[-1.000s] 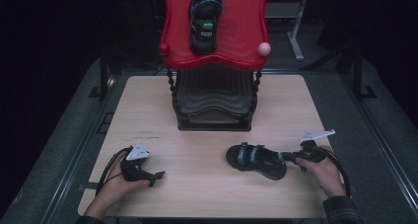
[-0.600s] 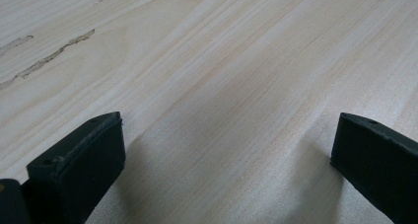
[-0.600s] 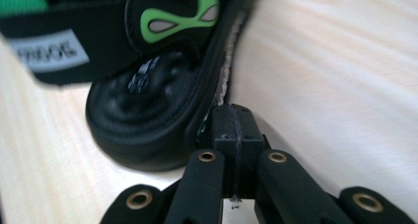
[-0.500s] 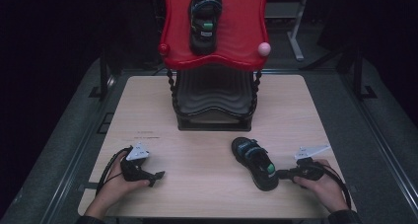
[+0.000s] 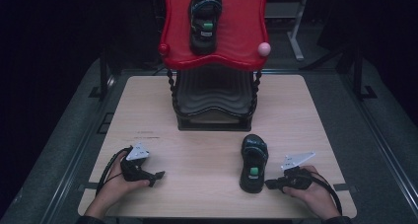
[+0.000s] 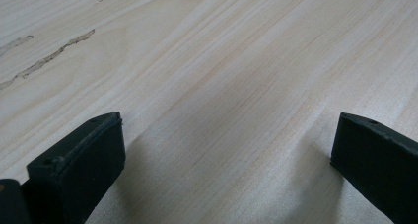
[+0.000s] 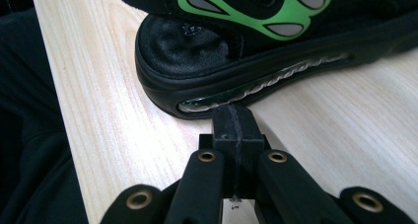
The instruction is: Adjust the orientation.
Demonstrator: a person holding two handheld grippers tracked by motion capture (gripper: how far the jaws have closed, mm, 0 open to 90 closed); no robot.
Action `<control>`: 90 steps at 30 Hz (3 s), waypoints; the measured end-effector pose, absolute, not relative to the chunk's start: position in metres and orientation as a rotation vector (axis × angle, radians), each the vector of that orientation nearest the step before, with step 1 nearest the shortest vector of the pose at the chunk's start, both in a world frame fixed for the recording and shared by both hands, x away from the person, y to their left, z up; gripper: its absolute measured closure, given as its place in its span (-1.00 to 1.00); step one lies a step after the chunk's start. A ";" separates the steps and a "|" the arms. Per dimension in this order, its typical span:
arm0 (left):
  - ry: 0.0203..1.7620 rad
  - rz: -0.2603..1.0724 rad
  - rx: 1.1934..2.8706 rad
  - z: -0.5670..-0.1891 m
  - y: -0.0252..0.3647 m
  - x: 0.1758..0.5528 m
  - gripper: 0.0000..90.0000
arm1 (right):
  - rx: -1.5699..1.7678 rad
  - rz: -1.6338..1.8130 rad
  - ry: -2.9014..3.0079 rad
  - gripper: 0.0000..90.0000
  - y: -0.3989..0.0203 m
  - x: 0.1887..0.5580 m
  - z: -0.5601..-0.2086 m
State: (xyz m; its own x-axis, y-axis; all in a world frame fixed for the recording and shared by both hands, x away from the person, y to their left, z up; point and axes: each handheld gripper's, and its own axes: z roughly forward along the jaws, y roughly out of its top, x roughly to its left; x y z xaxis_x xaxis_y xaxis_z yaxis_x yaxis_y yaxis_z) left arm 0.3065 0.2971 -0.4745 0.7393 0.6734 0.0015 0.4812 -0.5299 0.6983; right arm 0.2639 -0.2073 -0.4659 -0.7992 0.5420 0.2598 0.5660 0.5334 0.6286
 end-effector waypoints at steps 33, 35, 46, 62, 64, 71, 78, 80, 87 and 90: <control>0.866 0.354 2.238 -0.474 0.297 0.307 -1.00 | -1.144 -1.652 -2.478 0.17 -0.196 0.315 -0.432; 0.865 0.354 2.238 -0.474 0.297 0.307 -1.00 | -1.138 -1.638 -2.479 0.17 -0.194 0.317 -0.435; 0.865 0.354 2.238 -0.474 0.297 0.307 -1.00 | -1.118 -1.602 -2.479 0.36 -0.193 0.320 -0.444; 0.866 0.354 2.238 -0.474 0.297 0.307 -1.00 | -1.099 -1.657 -2.442 0.48 -0.199 0.319 -0.437; 0.865 0.354 2.238 -0.474 0.297 0.307 -1.00 | -1.097 -1.676 -2.436 0.48 -0.202 0.318 -0.433; 0.866 0.353 2.240 -0.474 0.297 0.307 -1.00 | -1.107 -1.747 -2.422 0.48 -0.213 0.316 -0.413; 0.866 0.353 2.240 -0.474 0.297 0.307 -1.00 | -1.105 -1.846 -2.399 0.49 -0.223 0.319 -0.388; 0.866 0.353 2.240 -0.474 0.297 0.307 -1.00 | -1.107 -1.870 -2.397 0.49 -0.226 0.321 -0.380; 0.866 0.353 2.240 -0.474 0.297 0.307 -1.00 | -1.125 -1.992 -2.347 0.49 -0.239 0.326 -0.352; 0.868 0.352 2.236 -0.474 0.297 0.307 -1.00 | -1.125 -2.046 -2.330 0.49 -0.246 0.329 -0.338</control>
